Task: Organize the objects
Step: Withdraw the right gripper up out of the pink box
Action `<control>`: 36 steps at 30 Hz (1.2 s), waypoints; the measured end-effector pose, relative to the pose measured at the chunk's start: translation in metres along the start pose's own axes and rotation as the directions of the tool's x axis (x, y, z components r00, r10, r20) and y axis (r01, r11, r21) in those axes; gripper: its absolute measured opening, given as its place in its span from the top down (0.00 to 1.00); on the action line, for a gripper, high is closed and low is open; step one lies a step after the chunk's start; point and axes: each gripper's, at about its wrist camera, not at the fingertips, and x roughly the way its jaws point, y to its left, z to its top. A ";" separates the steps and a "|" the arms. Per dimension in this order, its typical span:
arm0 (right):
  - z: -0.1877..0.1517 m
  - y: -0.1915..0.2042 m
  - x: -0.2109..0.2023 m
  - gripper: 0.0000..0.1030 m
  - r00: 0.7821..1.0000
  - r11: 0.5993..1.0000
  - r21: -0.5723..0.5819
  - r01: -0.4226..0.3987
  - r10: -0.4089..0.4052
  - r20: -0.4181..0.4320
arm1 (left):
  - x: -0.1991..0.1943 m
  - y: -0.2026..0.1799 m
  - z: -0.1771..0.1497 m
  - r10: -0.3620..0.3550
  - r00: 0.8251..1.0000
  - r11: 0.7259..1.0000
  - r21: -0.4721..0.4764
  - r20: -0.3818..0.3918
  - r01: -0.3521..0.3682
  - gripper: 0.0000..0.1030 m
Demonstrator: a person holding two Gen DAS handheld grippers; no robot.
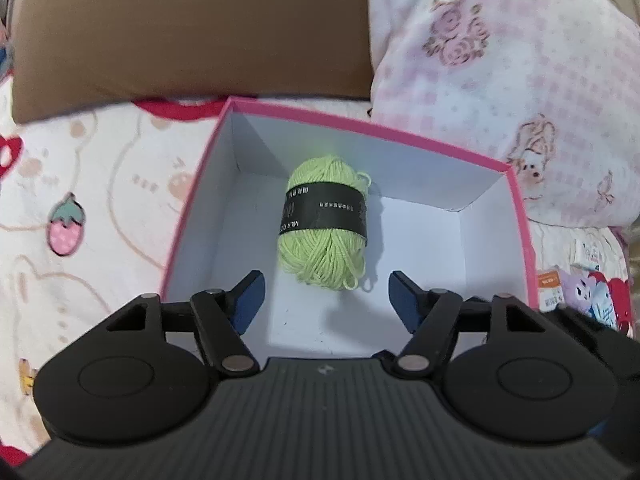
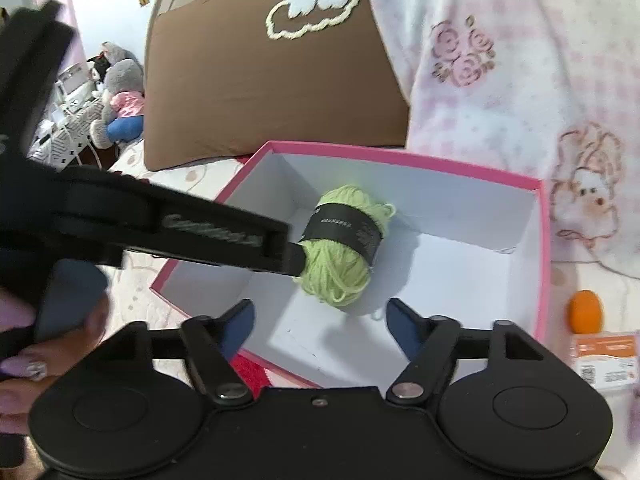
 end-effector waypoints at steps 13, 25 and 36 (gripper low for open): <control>-0.002 -0.005 -0.082 0.16 1.000 1.000 -0.024 0.019 -0.019 -0.020 | -0.084 -0.013 -0.015 -0.031 0.999 0.997 0.075 0.007 0.030 0.10; -0.015 0.003 -0.148 0.16 1.000 0.996 -0.089 -0.012 0.011 -0.010 | -0.132 -0.046 -0.042 -0.080 0.997 0.984 0.161 -0.009 0.081 0.02; -0.040 -0.005 -0.194 0.16 0.996 0.985 -0.164 -0.056 0.045 -0.071 | -0.164 -0.069 -0.065 -0.199 0.973 0.959 0.179 -0.120 0.218 0.02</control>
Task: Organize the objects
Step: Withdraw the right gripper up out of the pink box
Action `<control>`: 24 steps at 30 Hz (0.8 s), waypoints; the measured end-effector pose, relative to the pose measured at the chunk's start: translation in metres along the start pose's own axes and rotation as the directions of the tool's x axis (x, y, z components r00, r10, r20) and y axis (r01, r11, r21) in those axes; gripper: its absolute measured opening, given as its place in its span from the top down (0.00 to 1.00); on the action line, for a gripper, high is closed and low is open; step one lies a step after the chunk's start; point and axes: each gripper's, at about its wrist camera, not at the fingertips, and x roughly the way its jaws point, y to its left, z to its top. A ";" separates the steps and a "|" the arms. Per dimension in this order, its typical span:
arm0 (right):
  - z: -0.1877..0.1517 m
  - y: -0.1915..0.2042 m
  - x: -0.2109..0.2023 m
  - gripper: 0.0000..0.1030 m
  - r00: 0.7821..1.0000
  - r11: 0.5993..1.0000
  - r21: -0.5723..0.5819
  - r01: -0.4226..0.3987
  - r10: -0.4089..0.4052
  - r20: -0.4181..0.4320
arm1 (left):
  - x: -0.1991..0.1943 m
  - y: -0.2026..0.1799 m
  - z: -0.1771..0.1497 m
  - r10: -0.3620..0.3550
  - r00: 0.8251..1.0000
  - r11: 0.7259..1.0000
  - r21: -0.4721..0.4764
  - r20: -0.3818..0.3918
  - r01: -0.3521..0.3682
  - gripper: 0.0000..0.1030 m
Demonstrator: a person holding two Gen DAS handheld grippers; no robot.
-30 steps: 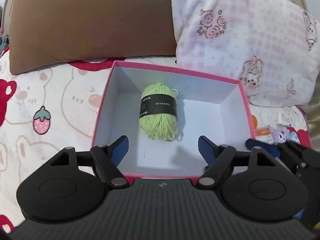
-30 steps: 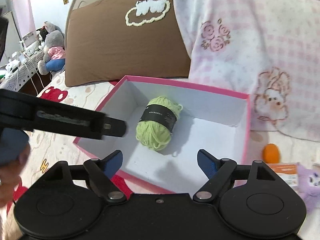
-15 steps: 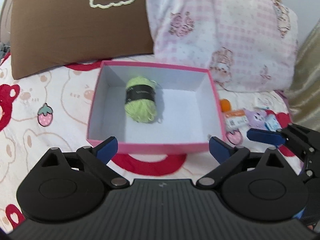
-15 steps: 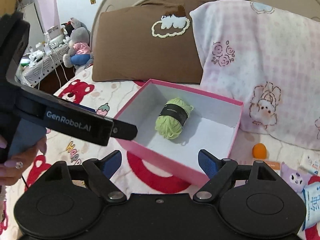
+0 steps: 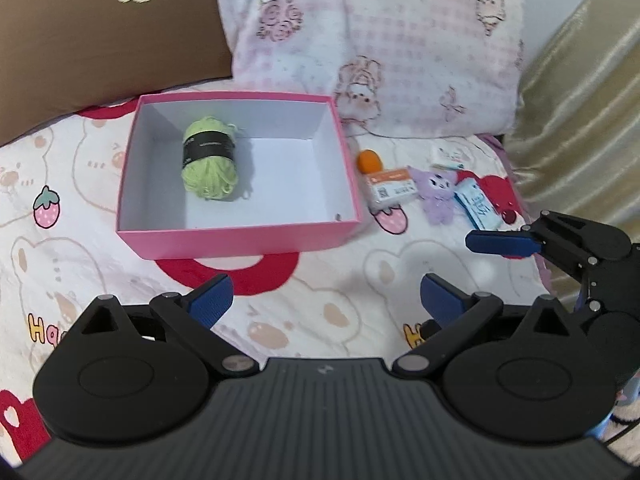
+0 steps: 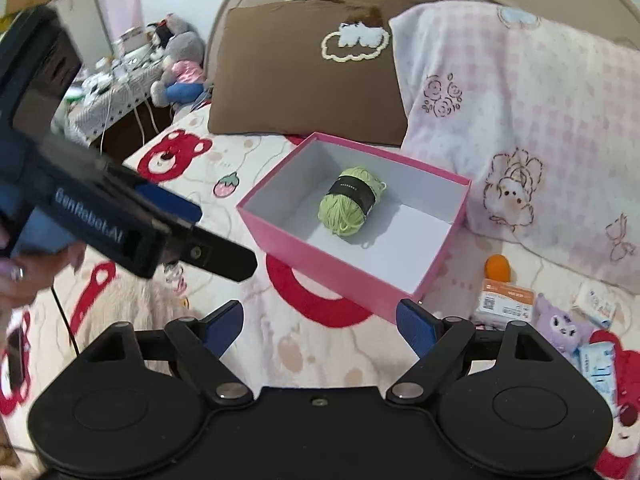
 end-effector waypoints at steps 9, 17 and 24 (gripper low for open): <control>-0.035 -0.018 -0.027 0.16 0.999 0.999 0.010 0.048 -0.048 -0.019 | 0.001 -0.031 -0.021 -0.033 0.999 0.998 0.043 -0.031 0.035 0.02; -0.076 -0.048 -0.048 0.16 0.996 0.992 0.087 0.087 -0.085 -0.026 | 0.028 -0.064 -0.044 -0.086 0.991 0.992 0.087 -0.103 0.095 0.04; -0.105 -0.070 -0.062 0.16 0.992 0.983 0.130 0.128 -0.126 -0.021 | 0.042 -0.092 -0.050 -0.108 0.988 0.984 0.129 -0.107 0.121 0.05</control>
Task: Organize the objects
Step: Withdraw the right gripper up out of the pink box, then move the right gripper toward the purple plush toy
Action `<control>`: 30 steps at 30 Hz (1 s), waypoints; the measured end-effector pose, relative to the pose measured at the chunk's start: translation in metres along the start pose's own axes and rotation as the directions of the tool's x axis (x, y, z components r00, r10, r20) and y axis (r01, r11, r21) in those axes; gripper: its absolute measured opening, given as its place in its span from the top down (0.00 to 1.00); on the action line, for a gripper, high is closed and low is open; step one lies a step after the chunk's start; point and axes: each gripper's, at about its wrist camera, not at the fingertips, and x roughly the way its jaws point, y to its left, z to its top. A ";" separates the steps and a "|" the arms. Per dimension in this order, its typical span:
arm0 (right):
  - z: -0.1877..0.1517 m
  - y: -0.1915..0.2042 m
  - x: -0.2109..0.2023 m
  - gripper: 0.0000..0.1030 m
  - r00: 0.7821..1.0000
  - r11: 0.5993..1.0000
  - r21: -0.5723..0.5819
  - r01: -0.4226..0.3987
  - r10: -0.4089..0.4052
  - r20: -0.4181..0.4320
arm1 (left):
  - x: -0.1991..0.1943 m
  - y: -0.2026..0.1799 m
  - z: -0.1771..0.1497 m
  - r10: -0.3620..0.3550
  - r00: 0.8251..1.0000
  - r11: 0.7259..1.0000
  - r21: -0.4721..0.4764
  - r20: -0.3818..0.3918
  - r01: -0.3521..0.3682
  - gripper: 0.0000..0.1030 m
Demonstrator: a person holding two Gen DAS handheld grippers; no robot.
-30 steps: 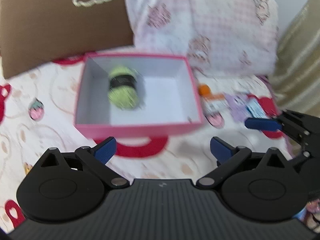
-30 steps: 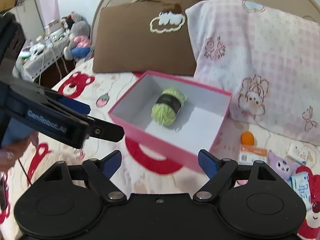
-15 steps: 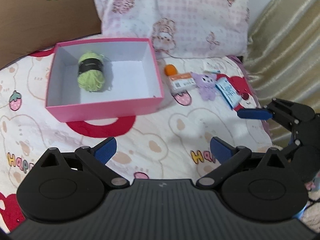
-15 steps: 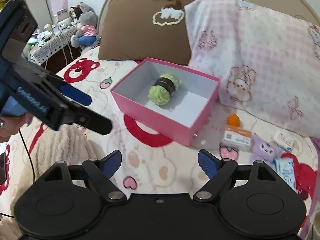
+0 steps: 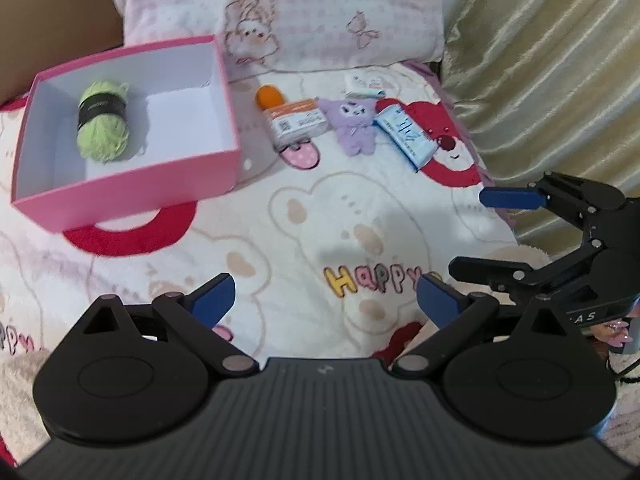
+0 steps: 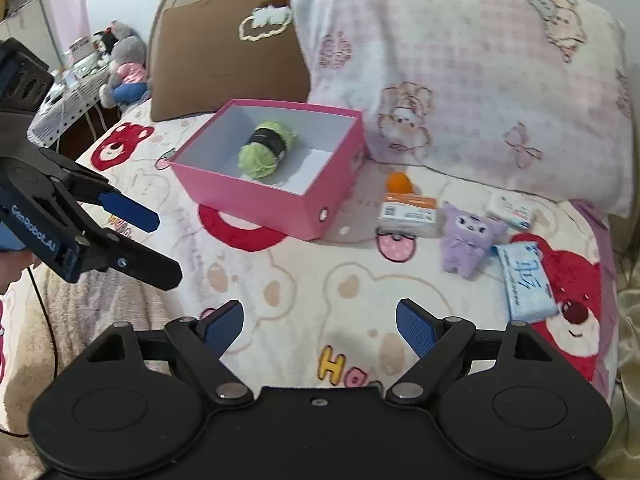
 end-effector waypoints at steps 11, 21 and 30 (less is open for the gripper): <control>-0.011 -0.018 0.003 0.16 0.995 0.998 0.000 0.060 -0.060 0.083 | 0.019 -0.032 0.017 0.019 0.996 0.999 0.038 0.085 -0.022 0.05; -0.014 -0.052 0.042 0.16 0.976 0.986 0.146 0.083 -0.110 0.189 | 0.039 -0.059 0.038 0.115 0.976 0.986 0.099 0.186 -0.135 0.08; -0.003 -0.075 0.069 0.16 0.942 0.987 0.092 0.134 -0.155 0.296 | 0.068 -0.065 0.068 0.088 0.976 0.991 0.085 0.202 -0.107 0.08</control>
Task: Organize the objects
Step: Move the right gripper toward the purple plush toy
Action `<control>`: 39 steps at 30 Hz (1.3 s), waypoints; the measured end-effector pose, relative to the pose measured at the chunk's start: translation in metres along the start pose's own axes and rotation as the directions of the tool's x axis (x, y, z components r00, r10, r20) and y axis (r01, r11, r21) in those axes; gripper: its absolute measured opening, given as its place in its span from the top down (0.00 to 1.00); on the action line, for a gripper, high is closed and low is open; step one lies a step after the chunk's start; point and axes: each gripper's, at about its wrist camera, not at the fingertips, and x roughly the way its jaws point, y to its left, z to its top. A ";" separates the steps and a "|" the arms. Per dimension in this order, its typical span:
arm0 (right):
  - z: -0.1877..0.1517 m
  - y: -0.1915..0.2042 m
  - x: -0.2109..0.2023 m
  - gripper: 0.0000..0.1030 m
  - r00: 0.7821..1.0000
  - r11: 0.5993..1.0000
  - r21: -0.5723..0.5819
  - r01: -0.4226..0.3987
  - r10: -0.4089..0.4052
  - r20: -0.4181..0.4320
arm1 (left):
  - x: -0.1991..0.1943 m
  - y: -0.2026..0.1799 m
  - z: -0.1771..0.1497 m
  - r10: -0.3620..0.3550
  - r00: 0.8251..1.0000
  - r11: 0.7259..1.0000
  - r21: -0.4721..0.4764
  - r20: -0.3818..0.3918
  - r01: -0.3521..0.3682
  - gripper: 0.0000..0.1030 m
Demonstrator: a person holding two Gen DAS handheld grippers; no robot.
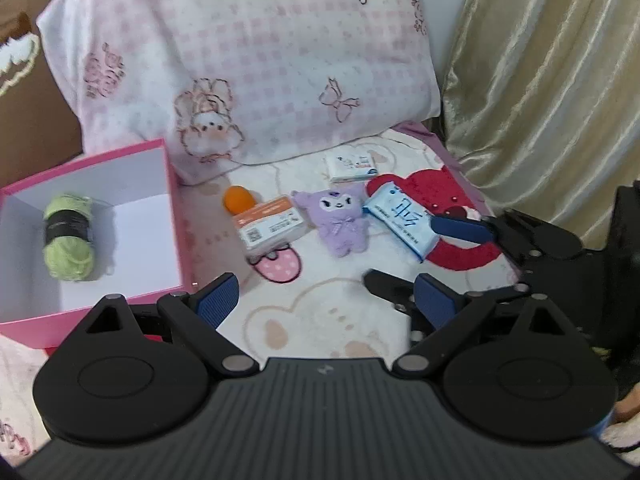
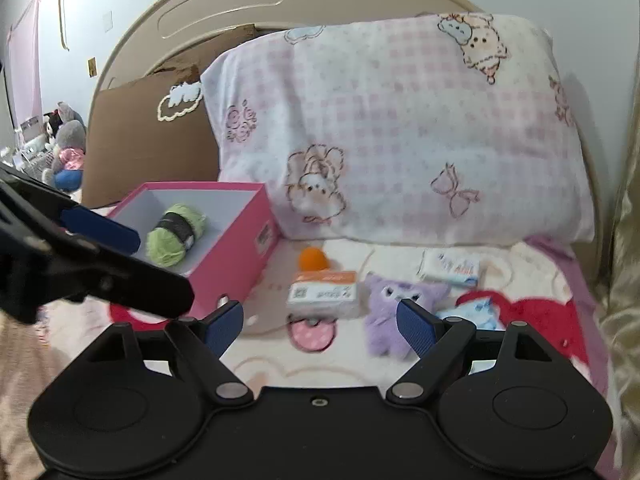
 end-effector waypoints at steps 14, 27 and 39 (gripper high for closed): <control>-0.024 -0.031 0.058 0.16 0.989 0.991 -0.027 0.129 -0.131 -0.063 | 0.073 -0.002 0.010 0.011 0.998 1.000 -0.008 0.059 -0.010 0.08; -0.022 -0.051 0.094 0.16 0.984 0.997 0.035 0.071 -0.065 -0.167 | 0.134 0.019 0.008 -0.097 0.995 0.985 -0.141 0.038 0.102 0.08; -0.026 -0.062 0.139 0.22 0.964 0.994 0.056 0.096 -0.079 -0.253 | 0.173 0.044 0.001 -0.193 0.975 0.955 -0.209 0.109 0.213 0.23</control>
